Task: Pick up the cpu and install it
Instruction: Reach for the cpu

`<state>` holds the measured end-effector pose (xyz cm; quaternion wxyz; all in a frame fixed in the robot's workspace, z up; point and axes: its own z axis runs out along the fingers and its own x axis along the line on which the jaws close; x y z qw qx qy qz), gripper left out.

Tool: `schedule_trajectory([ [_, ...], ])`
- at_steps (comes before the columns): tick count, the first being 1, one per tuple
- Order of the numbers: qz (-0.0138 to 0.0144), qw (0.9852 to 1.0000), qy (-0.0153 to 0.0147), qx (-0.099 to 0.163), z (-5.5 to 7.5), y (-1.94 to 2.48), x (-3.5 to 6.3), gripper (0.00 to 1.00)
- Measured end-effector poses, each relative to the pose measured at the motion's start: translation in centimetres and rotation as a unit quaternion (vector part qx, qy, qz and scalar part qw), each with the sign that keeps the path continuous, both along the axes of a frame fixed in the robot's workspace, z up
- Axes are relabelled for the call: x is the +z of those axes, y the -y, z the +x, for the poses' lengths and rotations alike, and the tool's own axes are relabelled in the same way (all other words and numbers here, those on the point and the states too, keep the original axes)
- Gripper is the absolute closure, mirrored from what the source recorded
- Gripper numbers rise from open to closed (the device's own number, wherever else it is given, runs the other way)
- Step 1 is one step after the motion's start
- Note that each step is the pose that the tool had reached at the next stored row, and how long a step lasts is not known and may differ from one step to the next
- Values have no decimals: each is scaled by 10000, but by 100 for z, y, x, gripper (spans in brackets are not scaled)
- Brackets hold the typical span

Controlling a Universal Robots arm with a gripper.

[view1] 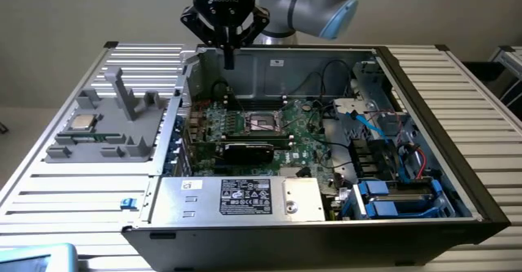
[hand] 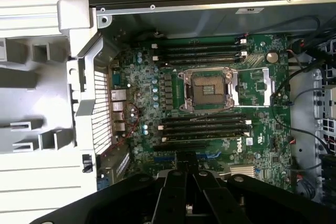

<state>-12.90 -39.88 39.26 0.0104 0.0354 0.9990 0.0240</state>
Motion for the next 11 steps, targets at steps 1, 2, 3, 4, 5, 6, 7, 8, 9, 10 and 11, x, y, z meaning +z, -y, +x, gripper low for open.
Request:
schedule_trajectory([
  [1,0,10000,0,0,-22,0,0,89],
  [2,0,10000,1,0,-46,0,0,89],
  [3,0,10000,1,-1,-67,0,0,89],
  [4,0,10000,1,-1,-88,0,0,89],
  [5,1,10000,1,0,-110,0,-1,89],
  [6,0,10000,1,0,-134,0,0,89],
  [7,0,10000,1,0,-158,0,0,89],
  [8,0,10000,1,0,-181,0,0,89],
  [9,0,10000,1,0,-209,0,0,89],
  [10,0,10000,1,-1,-237,0,0,89],
  [11,0,10000,1,0,-265,0,0,89],
])
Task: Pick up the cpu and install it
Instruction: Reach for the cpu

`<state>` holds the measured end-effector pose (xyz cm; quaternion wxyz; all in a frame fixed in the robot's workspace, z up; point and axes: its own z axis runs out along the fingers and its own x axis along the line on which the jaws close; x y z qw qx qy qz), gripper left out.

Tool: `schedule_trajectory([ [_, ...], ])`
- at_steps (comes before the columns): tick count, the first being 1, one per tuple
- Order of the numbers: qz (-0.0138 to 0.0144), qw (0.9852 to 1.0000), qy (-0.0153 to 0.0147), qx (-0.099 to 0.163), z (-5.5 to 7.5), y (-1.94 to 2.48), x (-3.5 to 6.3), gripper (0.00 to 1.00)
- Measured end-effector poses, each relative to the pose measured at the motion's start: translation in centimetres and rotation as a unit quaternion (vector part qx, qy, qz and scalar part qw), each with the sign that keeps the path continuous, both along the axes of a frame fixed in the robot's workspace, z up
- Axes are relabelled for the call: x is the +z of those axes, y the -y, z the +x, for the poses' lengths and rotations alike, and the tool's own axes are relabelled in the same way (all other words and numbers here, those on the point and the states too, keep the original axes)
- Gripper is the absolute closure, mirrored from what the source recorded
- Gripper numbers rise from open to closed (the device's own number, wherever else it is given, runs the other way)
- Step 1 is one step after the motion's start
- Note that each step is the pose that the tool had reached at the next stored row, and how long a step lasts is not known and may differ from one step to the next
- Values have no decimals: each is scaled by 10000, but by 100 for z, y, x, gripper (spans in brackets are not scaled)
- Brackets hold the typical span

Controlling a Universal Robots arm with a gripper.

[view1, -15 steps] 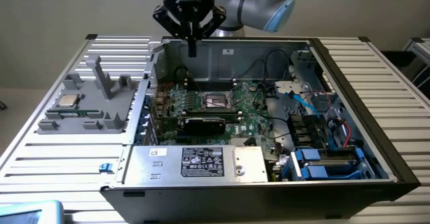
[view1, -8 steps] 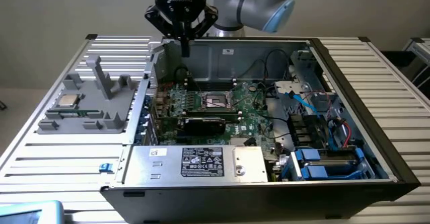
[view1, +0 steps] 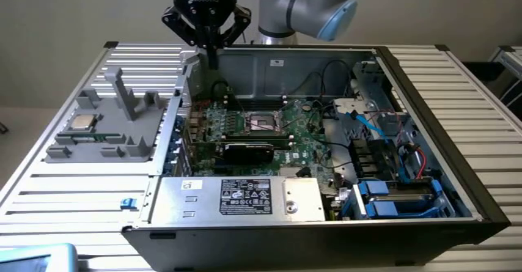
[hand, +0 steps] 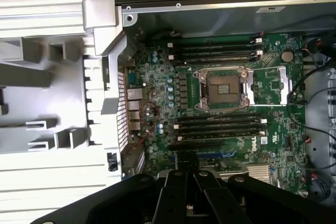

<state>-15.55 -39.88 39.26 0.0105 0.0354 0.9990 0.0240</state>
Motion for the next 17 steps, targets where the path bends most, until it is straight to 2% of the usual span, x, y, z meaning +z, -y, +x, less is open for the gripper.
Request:
schedule_trajectory([
  [17,0,10000,0,0,-562,0,0,89],
])
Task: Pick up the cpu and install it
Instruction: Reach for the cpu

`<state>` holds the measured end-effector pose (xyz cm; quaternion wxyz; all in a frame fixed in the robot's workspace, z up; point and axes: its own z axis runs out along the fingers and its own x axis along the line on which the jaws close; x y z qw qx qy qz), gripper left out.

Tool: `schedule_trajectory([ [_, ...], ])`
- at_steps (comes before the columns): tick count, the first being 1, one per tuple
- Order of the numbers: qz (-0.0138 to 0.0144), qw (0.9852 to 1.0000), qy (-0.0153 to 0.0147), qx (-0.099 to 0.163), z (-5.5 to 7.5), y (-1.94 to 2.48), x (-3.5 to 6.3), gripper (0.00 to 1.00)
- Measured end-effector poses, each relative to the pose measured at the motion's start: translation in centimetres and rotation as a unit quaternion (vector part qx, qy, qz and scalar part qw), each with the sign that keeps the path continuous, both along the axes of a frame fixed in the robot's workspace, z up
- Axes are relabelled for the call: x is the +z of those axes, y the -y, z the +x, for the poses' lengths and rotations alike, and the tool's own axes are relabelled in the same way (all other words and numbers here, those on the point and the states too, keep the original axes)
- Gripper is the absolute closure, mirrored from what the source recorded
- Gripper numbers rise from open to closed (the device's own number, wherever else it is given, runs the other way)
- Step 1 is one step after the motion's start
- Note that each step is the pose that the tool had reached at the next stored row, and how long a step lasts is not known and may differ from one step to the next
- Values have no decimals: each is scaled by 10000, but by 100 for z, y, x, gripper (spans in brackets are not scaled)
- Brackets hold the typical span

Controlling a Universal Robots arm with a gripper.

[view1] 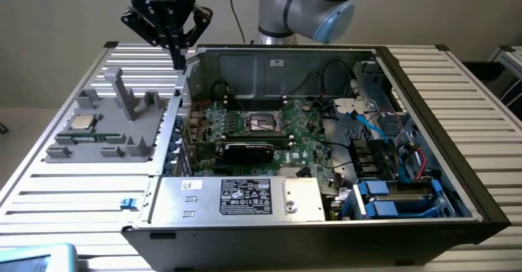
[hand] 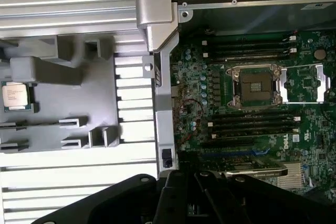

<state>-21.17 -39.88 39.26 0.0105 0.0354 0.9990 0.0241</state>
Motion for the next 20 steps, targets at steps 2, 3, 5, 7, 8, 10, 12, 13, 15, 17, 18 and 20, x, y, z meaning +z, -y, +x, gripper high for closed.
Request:
schedule_trajectory([
  [2,0,10000,0,0,-62,0,0,89],
  [3,0,10000,0,0,-91,0,0,89],
  [5,0,10000,0,-1,-146,0,0,89],
  [7,0,10000,0,0,-211,0,0,89],
  [8,-2,10000,-1,0,-245,-2,0,89],
  [10,-14,10000,2,0,-325,-9,-1,89],
  [12,-35,10000,5,0,-392,-22,-5,89],
  [13,-55,10000,5,0,-418,-36,-9,89],
  [15,-108,9999,5,-1,-465,-67,-14,89],
  [17,-162,9999,8,0,-514,-97,-23,89],
  [18,-181,9998,8,0,-544,-109,-26,89],
  [20,-203,9998,8,0,-614,-128,-31,89],
])
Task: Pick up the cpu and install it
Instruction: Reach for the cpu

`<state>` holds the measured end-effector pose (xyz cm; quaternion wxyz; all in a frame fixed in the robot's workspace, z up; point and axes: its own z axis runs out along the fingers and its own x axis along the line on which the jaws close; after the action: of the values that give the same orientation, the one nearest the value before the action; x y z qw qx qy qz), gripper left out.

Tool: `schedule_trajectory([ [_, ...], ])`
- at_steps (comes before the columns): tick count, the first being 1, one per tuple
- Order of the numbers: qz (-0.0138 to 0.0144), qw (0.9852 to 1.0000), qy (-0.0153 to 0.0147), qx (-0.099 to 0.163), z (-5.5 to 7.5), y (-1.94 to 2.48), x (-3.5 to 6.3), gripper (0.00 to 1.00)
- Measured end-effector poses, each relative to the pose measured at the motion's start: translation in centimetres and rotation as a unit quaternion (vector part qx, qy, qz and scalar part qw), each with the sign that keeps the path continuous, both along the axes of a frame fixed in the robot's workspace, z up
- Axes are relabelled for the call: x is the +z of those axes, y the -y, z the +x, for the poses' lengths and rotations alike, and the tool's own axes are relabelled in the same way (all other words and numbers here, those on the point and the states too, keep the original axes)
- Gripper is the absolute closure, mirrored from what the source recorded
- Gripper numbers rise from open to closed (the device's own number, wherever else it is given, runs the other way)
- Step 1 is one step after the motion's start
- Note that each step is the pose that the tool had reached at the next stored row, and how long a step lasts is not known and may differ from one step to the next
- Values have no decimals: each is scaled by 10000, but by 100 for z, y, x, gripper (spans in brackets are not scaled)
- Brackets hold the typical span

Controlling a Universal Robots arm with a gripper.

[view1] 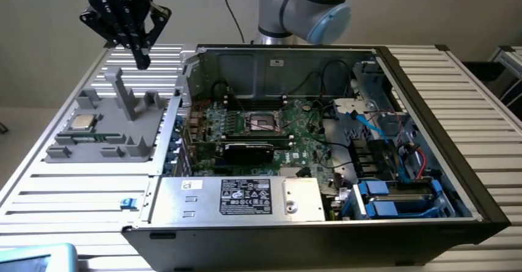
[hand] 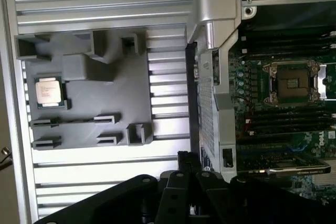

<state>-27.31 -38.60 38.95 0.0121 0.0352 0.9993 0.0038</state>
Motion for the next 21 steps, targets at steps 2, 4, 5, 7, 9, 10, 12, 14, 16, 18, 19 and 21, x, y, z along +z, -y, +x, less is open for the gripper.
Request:
schedule_trajectory([
  [2,-13,10000,1,0,-77,-16,-6,89],
  [4,-19,10000,1,0,-165,-34,-13,89],
  [5,-20,10000,1,0,-209,-41,-15,89],
  [7,-22,10000,2,0,-299,-54,-22,89],
  [9,-22,10000,1,0,-391,-63,-29,89],
  [10,-21,10000,1,1,-435,-66,-33,89],
  [12,-21,10000,2,0,-525,-68,-38,89],
  [14,-22,10000,1,0,-620,-69,-41,89],
  [16,-22,10000,2,0,-711,-72,-46,89],
  [18,-22,10000,1,0,-798,-74,-49,89],
  [19,-22,10000,1,0,-846,-77,-52,89],
  [21,-23,10000,1,0,-937,-83,-58,89],
])
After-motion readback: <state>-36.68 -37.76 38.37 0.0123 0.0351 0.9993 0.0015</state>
